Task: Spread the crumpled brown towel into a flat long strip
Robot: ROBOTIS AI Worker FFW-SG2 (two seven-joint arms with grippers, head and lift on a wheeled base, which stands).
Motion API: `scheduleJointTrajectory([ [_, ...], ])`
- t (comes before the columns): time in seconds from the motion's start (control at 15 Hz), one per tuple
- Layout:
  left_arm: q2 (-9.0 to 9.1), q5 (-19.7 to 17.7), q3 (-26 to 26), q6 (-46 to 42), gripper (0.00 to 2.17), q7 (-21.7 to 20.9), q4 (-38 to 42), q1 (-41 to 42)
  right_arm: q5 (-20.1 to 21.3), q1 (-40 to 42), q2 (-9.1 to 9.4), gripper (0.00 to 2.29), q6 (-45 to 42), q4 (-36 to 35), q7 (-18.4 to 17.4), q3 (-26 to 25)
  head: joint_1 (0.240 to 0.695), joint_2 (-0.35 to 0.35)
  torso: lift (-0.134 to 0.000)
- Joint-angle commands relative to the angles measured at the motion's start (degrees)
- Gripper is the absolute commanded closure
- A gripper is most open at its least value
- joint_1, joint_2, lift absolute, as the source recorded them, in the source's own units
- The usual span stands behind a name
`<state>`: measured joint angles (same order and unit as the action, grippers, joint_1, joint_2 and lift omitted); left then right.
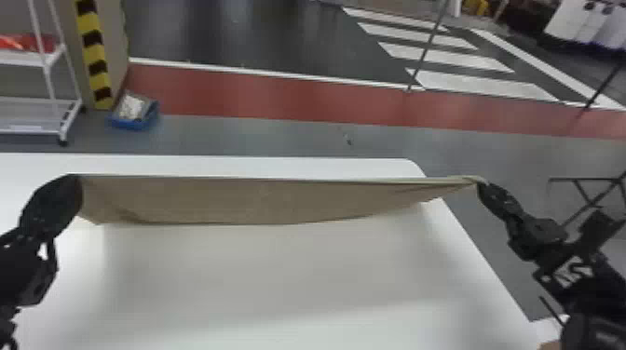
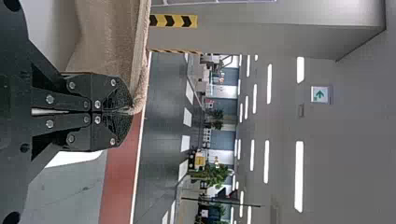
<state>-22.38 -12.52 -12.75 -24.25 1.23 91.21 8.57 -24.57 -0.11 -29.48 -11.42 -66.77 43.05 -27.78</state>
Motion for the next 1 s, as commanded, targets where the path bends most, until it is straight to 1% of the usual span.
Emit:
scheduleJointTrajectory([
  [0.0,-0.56,3.7,0.1,0.1,1.42,0.4,5.8,6.1,-1.5,5.5,0.13,1.29,-0.6,-2.2,0.8,-1.2,0.684,-0.349,-0.124],
  [0.07,-1.18,6.3,0.4,1.2,1.42,1.1,8.0,8.0,-1.5,7.6,0.21,1.29,-0.2,-3.2,1.5,-1.3,0.695,-0.35,-0.124],
  [0.13,-1.71,7.2,2.2,3.1,1.42,1.2,10.5,10.9,-1.3,9.5,0.21,1.29,0.5,-4.2,2.4,-1.3,0.695,-0.35,-0.124],
  [0.27,-2.5,7.9,4.9,4.7,1.42,1.8,14.9,15.3,-0.7,13.3,0.3,1.29,2.8,-7.0,3.4,-1.4,0.695,-0.35,-0.124],
  [0.33,-2.94,8.4,6.2,6.6,1.42,3.0,17.3,17.6,-0.7,15.4,0.39,1.29,4.3,-9.0,3.4,-1.9,0.695,-0.35,-0.124],
  [0.4,-3.02,9.2,7.3,7.5,1.42,3.8,19.6,19.7,-0.7,16.7,0.65,1.29,5.4,-10.7,3.4,-3.4,0.695,-0.35,-0.124],
  [0.53,-3.55,9.5,7.8,10.7,1.42,4.6,23.4,21.8,-1.3,17.2,0.57,1.29,7.2,-11.8,3.4,-4.5,0.695,-0.35,-0.124],
  [0.67,-3.64,10.1,7.4,13.8,1.42,4.6,24.3,20.9,0.2,14.4,0.65,1.29,10.0,-11.5,3.3,-4.0,0.695,-0.35,-0.124],
  [0.73,-3.38,10.4,6.3,14.7,1.42,4.6,23.6,19.4,1.1,12.4,0.92,1.29,11.2,-11.2,3.1,-3.5,0.695,-0.35,-0.124],
  [0.87,-3.2,11.7,3.3,17.0,1.4,4.0,20.1,14.5,2.6,8.3,1.18,1.29,14.0,-9.2,2.3,-3.0,0.695,-0.35,-0.124],
  [0.93,-2.67,11.9,2.2,20.0,1.4,3.5,18.5,11.9,3.0,6.3,1.27,1.29,14.2,-7.3,1.8,-2.9,0.695,-0.35,-0.124],
])
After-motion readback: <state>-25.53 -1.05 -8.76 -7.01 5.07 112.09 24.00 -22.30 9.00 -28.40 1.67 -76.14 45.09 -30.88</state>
